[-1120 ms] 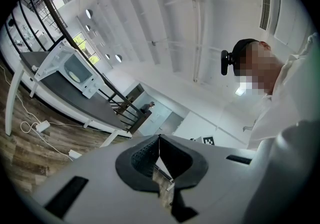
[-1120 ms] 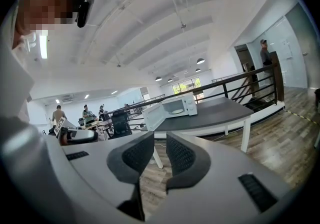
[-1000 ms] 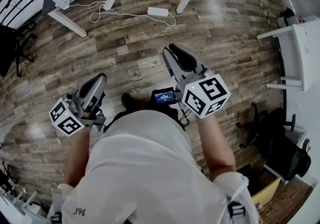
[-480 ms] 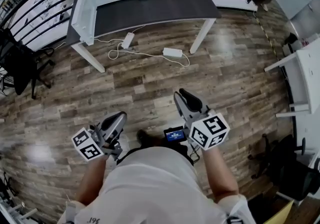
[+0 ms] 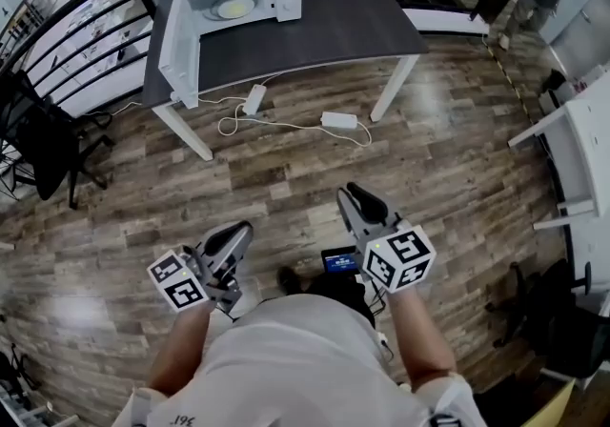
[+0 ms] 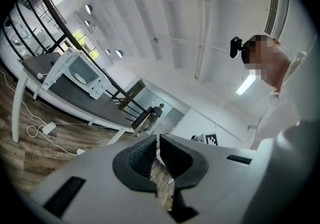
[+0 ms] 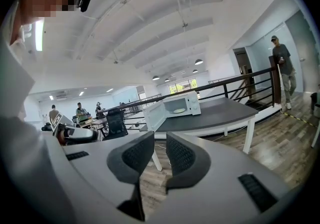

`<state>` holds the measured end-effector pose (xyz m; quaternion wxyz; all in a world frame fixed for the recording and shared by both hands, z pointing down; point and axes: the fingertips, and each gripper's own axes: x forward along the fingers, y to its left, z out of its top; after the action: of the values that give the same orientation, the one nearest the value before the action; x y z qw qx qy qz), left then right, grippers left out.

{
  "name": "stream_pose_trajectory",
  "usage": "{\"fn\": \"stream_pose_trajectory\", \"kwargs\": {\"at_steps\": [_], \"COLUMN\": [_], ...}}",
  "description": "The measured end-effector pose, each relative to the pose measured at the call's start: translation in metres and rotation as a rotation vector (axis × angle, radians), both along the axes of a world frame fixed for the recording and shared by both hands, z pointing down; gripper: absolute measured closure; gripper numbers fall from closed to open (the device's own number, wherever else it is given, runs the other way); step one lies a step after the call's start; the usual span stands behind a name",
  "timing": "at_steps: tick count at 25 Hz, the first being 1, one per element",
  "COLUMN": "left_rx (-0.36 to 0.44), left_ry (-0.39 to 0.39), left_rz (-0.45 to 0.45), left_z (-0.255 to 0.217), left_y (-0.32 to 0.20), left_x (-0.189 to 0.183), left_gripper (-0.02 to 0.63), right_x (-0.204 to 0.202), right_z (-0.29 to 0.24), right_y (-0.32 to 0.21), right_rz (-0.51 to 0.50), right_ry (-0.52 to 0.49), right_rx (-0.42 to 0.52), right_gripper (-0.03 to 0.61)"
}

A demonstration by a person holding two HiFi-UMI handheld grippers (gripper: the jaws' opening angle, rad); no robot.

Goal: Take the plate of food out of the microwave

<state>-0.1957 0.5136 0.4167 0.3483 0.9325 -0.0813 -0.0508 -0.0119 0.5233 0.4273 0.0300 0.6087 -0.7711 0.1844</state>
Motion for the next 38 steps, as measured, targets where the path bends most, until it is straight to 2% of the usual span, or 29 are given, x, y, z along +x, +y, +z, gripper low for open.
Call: {"fn": "stream_pose_trajectory", "kwargs": {"at_steps": [8, 15, 19, 22, 28, 38], "left_rx": [-0.004, 0.008, 0.008, -0.001, -0.015, -0.036], "left_ry": [-0.005, -0.022, -0.022, -0.017, -0.030, -0.057], "left_rz": [-0.059, -0.140, -0.176, -0.196, -0.221, -0.295], "left_z": [0.007, 0.014, 0.014, 0.012, 0.007, 0.009], "left_y": [-0.050, -0.111, -0.161, -0.199, -0.251, -0.335], "left_x": [-0.001, 0.018, 0.046, 0.077, 0.132, 0.177], "left_gripper": [0.606, 0.604, 0.603, 0.572, 0.572, 0.572], "right_x": [0.000, 0.017, 0.040, 0.065, 0.113, 0.150], "right_z": [0.004, 0.021, 0.021, 0.018, 0.018, 0.029], "right_y": [-0.035, -0.102, -0.156, -0.194, -0.249, -0.337], "right_rz": [-0.001, -0.063, -0.101, -0.127, -0.179, -0.266], "right_ry": [0.015, 0.010, 0.008, 0.011, 0.010, 0.019], "right_rx": [-0.015, -0.011, -0.005, -0.013, -0.028, -0.054], "right_gripper": [0.525, 0.525, 0.525, 0.525, 0.525, 0.525]}}
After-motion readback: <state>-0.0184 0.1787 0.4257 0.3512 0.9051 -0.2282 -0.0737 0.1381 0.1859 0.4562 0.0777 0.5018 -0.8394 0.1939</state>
